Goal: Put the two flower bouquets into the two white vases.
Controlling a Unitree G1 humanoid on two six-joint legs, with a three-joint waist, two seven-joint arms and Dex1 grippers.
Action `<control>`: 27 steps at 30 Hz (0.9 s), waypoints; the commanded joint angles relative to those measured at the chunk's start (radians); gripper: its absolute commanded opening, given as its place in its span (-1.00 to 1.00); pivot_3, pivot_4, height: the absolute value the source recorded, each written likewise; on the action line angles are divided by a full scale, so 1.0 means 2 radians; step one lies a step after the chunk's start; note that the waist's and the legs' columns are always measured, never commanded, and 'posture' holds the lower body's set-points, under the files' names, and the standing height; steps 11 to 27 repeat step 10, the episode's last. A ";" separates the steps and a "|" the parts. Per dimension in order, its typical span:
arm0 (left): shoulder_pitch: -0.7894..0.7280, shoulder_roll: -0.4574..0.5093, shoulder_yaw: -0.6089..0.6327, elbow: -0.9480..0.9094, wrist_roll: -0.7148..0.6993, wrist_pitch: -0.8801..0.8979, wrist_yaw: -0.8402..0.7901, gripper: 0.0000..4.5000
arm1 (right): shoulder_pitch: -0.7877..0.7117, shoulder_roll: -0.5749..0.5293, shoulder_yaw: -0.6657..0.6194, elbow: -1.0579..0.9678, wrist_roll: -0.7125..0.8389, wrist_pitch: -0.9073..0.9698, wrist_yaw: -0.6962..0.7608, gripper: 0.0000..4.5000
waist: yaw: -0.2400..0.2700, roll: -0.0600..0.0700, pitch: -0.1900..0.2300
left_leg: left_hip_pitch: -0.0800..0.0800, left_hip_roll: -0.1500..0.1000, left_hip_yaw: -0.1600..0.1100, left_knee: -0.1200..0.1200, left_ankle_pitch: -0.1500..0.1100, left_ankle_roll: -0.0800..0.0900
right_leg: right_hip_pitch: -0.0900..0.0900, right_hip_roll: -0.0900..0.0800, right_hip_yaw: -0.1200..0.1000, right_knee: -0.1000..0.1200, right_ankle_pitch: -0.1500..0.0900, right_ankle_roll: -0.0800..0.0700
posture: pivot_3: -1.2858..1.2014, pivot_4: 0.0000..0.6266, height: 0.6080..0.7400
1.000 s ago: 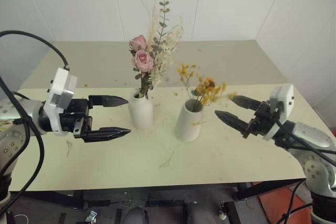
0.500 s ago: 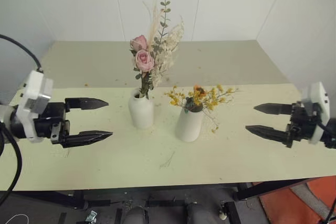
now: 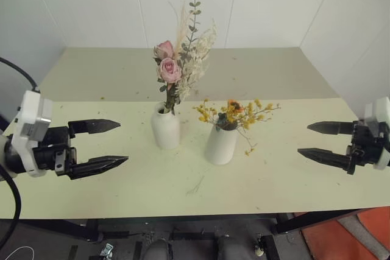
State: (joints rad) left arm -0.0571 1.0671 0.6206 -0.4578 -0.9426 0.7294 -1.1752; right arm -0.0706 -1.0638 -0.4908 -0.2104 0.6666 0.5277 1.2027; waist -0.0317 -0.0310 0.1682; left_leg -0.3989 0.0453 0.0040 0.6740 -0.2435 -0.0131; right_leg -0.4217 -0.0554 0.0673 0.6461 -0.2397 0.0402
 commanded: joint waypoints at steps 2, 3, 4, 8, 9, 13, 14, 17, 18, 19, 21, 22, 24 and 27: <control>-0.021 0.010 -0.010 0.002 -0.008 -0.002 -0.001 1.00 | 0.011 0.006 -0.035 -0.029 0.007 -0.009 -0.005 0.98 | 0.001 0.000 0.000 | 0.000 0.000 0.000 0.000 0.000 0.000 | 0.000 0.000 0.000 0.000 0.000 0.000 | 0.03 -0.52 1.00; -0.021 0.009 -0.011 0.002 -0.008 -0.002 -0.003 1.00 | 0.013 0.007 -0.037 -0.031 0.007 -0.008 -0.006 0.98 | 0.001 0.000 0.000 | 0.000 0.000 0.000 0.000 0.000 0.000 | 0.000 0.000 0.000 0.000 0.000 0.000 | 0.03 -0.52 1.00; -0.023 0.009 -0.013 0.002 -0.008 -0.003 -0.004 1.00 | 0.016 0.010 -0.040 -0.035 0.009 -0.007 -0.008 0.98 | 0.001 0.000 0.000 | 0.000 0.000 0.000 0.000 0.000 0.000 | 0.000 0.000 0.000 0.000 0.000 0.000 | 0.03 -0.52 1.00; -0.034 0.011 -0.027 0.008 -0.006 -0.005 -0.007 1.00 | 0.028 0.014 -0.050 -0.052 0.015 0.000 -0.013 0.98 | 0.002 0.000 0.000 | 0.000 0.000 0.000 0.000 0.000 0.000 | 0.000 0.000 0.000 0.000 0.000 0.000 | 0.03 -0.52 1.00; -0.036 0.011 -0.029 0.009 -0.005 -0.005 -0.008 1.00 | 0.029 0.015 -0.051 -0.054 0.016 0.002 -0.015 0.98 | 0.002 0.000 0.000 | 0.000 0.000 0.000 0.000 0.000 0.000 | 0.000 0.000 0.000 0.000 0.000 0.000 | 0.03 -0.52 1.00; -0.037 0.011 -0.030 0.010 -0.005 -0.005 -0.010 1.00 | 0.029 0.015 -0.052 -0.056 0.016 0.002 -0.016 0.98 | 0.002 0.000 0.000 | 0.000 0.000 0.000 0.000 0.000 0.000 | 0.000 0.000 0.000 0.000 0.000 0.000 | 0.03 -0.52 1.00; -0.037 0.011 -0.030 0.010 -0.005 -0.005 -0.010 1.00 | 0.029 0.015 -0.052 -0.056 0.016 0.002 -0.016 0.98 | 0.002 0.000 0.000 | 0.000 0.000 0.000 0.000 0.000 0.000 | 0.000 0.000 0.000 0.000 0.000 0.000 | 0.03 -0.52 1.00; -0.037 0.011 -0.030 0.010 -0.005 -0.005 -0.010 1.00 | 0.029 0.015 -0.052 -0.056 0.016 0.002 -0.016 0.98 | 0.002 0.000 0.000 | 0.000 0.000 0.000 0.000 0.000 0.000 | 0.000 0.000 0.000 0.000 0.000 0.000 | 0.03 -0.52 1.00; -0.037 0.011 -0.030 0.010 -0.005 -0.005 -0.010 1.00 | 0.029 0.015 -0.052 -0.056 0.016 0.002 -0.016 0.98 | 0.002 0.000 0.000 | 0.000 0.000 0.000 0.000 0.000 0.000 | 0.000 0.000 0.000 0.000 0.000 0.000 | 0.03 -0.52 1.00; -0.037 0.011 -0.030 0.010 -0.005 -0.005 -0.010 1.00 | 0.029 0.015 -0.052 -0.056 0.016 0.002 -0.016 0.98 | 0.002 0.000 0.000 | 0.000 0.000 0.000 0.000 0.000 0.000 | 0.000 0.000 0.000 0.000 0.000 0.000 | 0.03 -0.52 1.00; -0.037 0.011 -0.030 0.010 -0.005 -0.005 -0.010 1.00 | 0.029 0.015 -0.052 -0.056 0.016 0.002 -0.016 0.98 | 0.002 0.000 0.000 | 0.000 0.000 0.000 0.000 0.000 0.000 | 0.000 0.000 0.000 0.000 0.000 0.000 | 0.03 -0.52 1.00; -0.037 0.011 -0.030 0.010 -0.005 -0.005 -0.010 1.00 | 0.029 0.015 -0.052 -0.056 0.016 0.002 -0.016 0.98 | 0.002 0.000 0.000 | 0.000 0.000 0.000 0.000 0.000 0.000 | 0.000 0.000 0.000 0.000 0.000 0.000 | 0.03 -0.52 1.00; -0.037 0.011 -0.030 0.010 -0.005 -0.005 -0.010 1.00 | 0.029 0.015 -0.052 -0.056 0.016 0.002 -0.016 0.98 | 0.002 0.000 0.000 | 0.000 0.000 0.000 0.000 0.000 0.000 | 0.000 0.000 0.000 0.000 0.000 0.000 | 0.03 -0.52 1.00; -0.037 0.011 -0.030 0.010 -0.005 -0.005 -0.010 1.00 | 0.029 0.015 -0.052 -0.056 0.016 0.002 -0.016 0.98 | 0.002 0.000 0.000 | 0.000 0.000 0.000 0.000 0.000 0.000 | 0.000 0.000 0.000 0.000 0.000 0.000 | 0.03 -0.52 1.00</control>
